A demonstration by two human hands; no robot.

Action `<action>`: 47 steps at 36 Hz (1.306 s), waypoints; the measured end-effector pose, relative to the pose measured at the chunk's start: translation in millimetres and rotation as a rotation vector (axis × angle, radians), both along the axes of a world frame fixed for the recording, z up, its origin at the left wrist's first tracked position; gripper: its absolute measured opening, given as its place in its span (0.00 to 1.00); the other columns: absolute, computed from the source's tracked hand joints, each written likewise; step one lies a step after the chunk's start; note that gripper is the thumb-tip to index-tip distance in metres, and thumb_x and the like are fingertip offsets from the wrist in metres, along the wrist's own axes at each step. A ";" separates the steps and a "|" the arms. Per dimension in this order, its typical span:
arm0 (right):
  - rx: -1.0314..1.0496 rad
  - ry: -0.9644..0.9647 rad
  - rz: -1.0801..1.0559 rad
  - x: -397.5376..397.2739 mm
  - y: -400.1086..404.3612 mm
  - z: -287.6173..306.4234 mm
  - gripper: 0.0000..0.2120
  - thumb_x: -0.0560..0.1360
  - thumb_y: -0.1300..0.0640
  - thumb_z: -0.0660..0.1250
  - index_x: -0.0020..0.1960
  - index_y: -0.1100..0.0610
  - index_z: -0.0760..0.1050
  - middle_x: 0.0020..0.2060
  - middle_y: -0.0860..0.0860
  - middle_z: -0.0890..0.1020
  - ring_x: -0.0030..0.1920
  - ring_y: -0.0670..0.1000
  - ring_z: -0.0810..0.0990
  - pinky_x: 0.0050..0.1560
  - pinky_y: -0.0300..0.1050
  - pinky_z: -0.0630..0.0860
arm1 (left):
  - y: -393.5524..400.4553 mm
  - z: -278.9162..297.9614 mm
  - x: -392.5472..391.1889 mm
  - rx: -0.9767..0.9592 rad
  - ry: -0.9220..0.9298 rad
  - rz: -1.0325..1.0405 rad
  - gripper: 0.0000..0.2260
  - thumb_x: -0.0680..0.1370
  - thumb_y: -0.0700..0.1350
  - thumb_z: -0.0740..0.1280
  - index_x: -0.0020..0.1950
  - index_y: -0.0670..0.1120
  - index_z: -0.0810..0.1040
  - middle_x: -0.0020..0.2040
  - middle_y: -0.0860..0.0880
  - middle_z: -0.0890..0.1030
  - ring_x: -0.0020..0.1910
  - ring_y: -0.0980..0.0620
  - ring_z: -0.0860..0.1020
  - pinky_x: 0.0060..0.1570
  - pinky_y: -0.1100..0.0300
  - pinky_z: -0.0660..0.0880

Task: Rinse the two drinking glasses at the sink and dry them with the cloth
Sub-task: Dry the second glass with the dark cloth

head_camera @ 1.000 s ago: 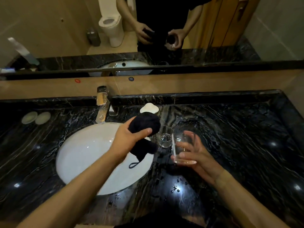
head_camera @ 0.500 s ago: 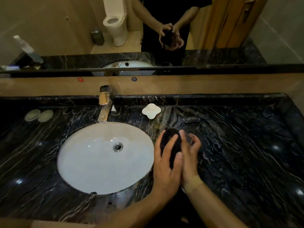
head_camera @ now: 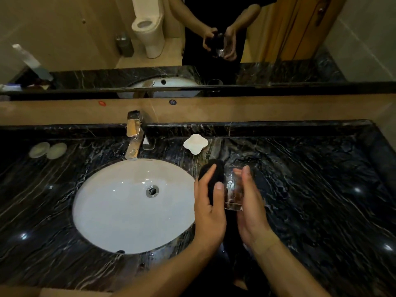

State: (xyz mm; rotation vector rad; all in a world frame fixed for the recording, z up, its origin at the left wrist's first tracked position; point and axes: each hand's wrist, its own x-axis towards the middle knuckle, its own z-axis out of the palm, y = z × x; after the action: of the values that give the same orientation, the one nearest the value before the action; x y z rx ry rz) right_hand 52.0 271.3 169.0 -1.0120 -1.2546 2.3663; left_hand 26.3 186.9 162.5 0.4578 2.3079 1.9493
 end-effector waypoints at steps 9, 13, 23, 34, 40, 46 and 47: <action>0.089 -0.115 0.019 -3.2 -4.3 -3.1 0.37 0.69 0.25 0.61 0.64 0.53 0.77 0.58 0.54 0.83 0.57 0.53 0.83 0.58 0.52 0.79 | -4.7 -11.7 4.3 -0.200 0.285 -0.192 0.17 0.82 0.49 0.60 0.71 0.59 0.70 0.77 0.52 0.61 0.76 0.55 0.62 0.72 0.60 0.62; 0.113 -0.083 -0.014 -1.5 -3.3 -0.5 0.32 0.71 0.32 0.60 0.62 0.56 0.75 0.53 0.54 0.84 0.51 0.50 0.85 0.46 0.42 0.81 | -3.9 -13.8 8.5 -0.131 0.271 -0.139 0.18 0.82 0.50 0.60 0.71 0.64 0.68 0.75 0.50 0.63 0.75 0.56 0.64 0.71 0.60 0.64; -0.159 0.133 0.006 5.8 8.8 9.7 0.36 0.73 0.33 0.56 0.66 0.61 0.72 0.55 0.63 0.83 0.55 0.61 0.82 0.54 0.54 0.79 | -0.1 -2.1 5.9 0.059 0.095 -0.020 0.17 0.81 0.52 0.57 0.68 0.65 0.70 0.66 0.51 0.74 0.68 0.52 0.72 0.66 0.57 0.70; 0.109 -0.141 -0.021 -6.9 9.4 1.1 0.28 0.79 0.34 0.52 0.63 0.54 0.74 0.51 0.55 0.85 0.45 0.51 0.86 0.43 0.46 0.82 | -0.2 -8.1 0.9 -0.096 0.161 -0.067 0.18 0.83 0.50 0.56 0.71 0.64 0.67 0.71 0.47 0.66 0.70 0.62 0.67 0.64 0.74 0.64; 0.122 -0.169 0.022 -6.5 -1.3 4.3 0.34 0.66 0.27 0.63 0.58 0.54 0.73 0.53 0.54 0.83 0.52 0.53 0.84 0.52 0.54 0.82 | -4.7 -15.2 1.7 -0.175 0.218 -0.134 0.19 0.82 0.53 0.56 0.70 0.71 0.63 0.73 0.49 0.63 0.69 0.63 0.67 0.64 0.72 0.66; 0.006 -0.040 -0.019 -1.7 -0.6 6.5 0.28 0.69 0.37 0.66 0.56 0.59 0.77 0.42 0.52 0.87 0.42 0.51 0.87 0.38 0.45 0.82 | -4.6 -17.2 4.5 -0.056 0.118 -0.036 0.18 0.82 0.53 0.56 0.71 0.67 0.65 0.68 0.50 0.70 0.69 0.58 0.70 0.67 0.65 0.67; -0.019 -0.015 0.009 -1.1 2.4 7.2 0.28 0.69 0.37 0.65 0.56 0.60 0.78 0.42 0.53 0.87 0.41 0.51 0.86 0.37 0.43 0.82 | -4.5 -18.2 4.6 -0.040 0.100 -0.014 0.18 0.82 0.53 0.55 0.71 0.66 0.64 0.69 0.51 0.70 0.70 0.56 0.70 0.68 0.60 0.67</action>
State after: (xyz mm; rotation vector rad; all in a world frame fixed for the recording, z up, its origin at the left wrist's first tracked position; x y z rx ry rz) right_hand 50.9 273.7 176.1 -1.0333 -1.2471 2.3862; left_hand 31.0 182.4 144.3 0.5787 2.3913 1.9115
